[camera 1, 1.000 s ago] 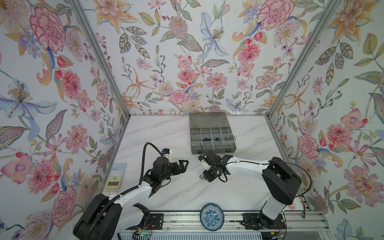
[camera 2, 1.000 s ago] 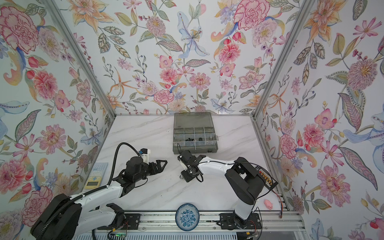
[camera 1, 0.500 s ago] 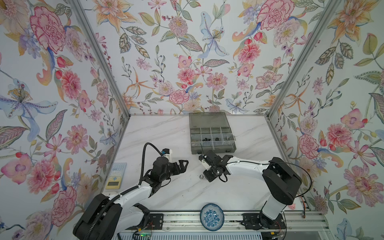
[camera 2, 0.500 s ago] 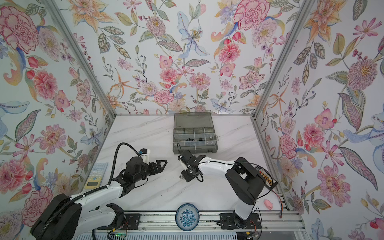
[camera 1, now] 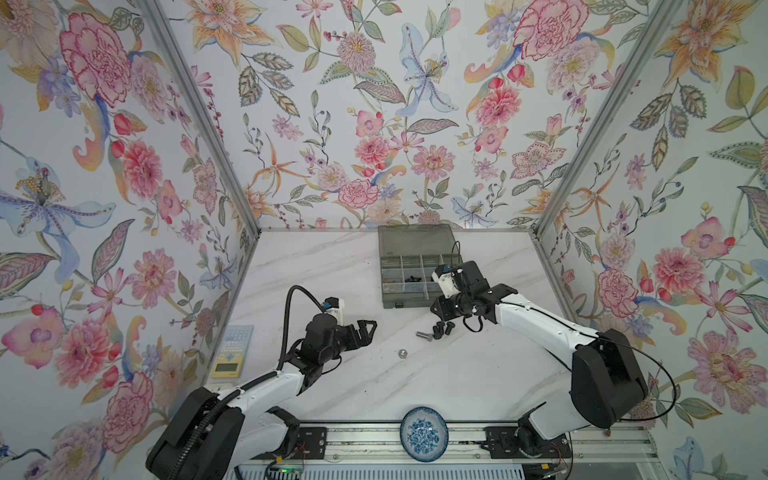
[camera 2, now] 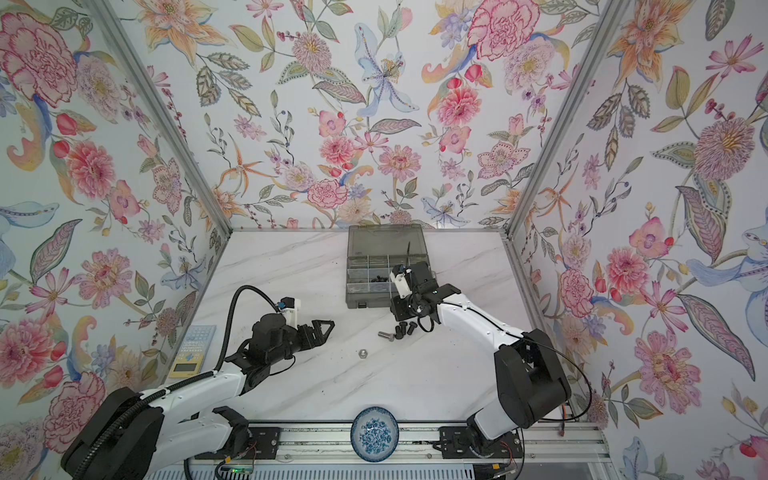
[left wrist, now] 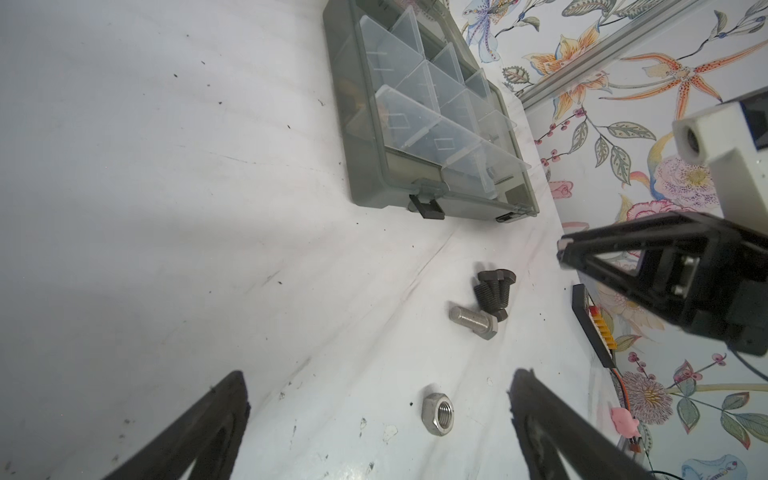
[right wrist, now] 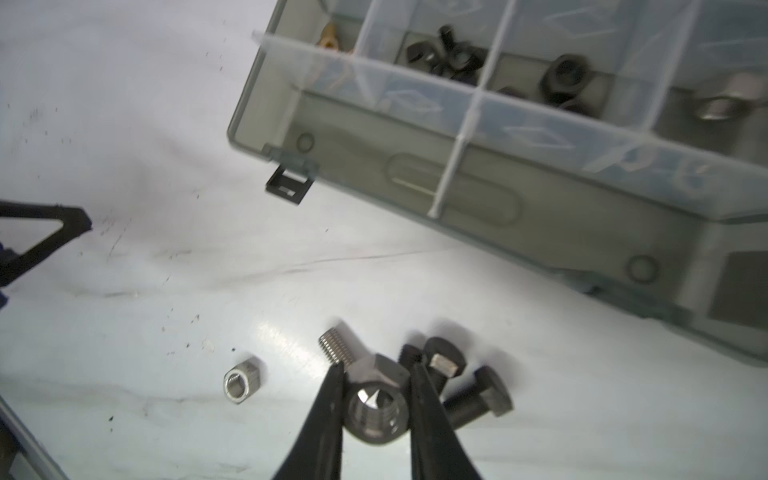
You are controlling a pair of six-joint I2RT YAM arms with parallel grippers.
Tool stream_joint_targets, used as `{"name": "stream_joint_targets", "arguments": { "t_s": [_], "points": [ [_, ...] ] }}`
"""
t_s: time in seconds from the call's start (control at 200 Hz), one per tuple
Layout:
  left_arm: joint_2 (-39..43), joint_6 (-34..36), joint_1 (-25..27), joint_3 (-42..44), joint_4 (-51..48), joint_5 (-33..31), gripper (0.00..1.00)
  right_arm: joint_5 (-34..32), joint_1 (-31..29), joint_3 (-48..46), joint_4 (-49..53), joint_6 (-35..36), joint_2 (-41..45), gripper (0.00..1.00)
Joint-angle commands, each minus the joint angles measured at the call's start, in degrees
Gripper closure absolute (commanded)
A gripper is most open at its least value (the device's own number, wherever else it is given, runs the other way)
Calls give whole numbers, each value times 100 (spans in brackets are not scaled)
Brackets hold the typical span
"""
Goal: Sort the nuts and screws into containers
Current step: 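Lift the silver hex nut and carry it over the grey box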
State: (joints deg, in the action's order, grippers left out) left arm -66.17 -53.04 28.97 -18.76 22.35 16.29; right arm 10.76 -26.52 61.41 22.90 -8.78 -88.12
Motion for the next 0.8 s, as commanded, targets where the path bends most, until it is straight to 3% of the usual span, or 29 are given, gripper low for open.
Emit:
{"name": "stream_joint_targets", "arguments": {
  "t_s": [0.0,0.265,0.545,0.796],
  "points": [
    [128,-49,-63,92,120,-39,1,121,603,464,-20,19,-235,88],
    [240,-78,-66,173,128,-30,1,-253,1335,1712,100,-68,-1501,88],
    [358,-31,-65,40,-105,-65,1,-446,1378,2521,162,-76,-2408,88],
    [473,-67,-55,40,-178,-83,0,-461,1378,2641,198,-51,-2699,84]
  ]
}}
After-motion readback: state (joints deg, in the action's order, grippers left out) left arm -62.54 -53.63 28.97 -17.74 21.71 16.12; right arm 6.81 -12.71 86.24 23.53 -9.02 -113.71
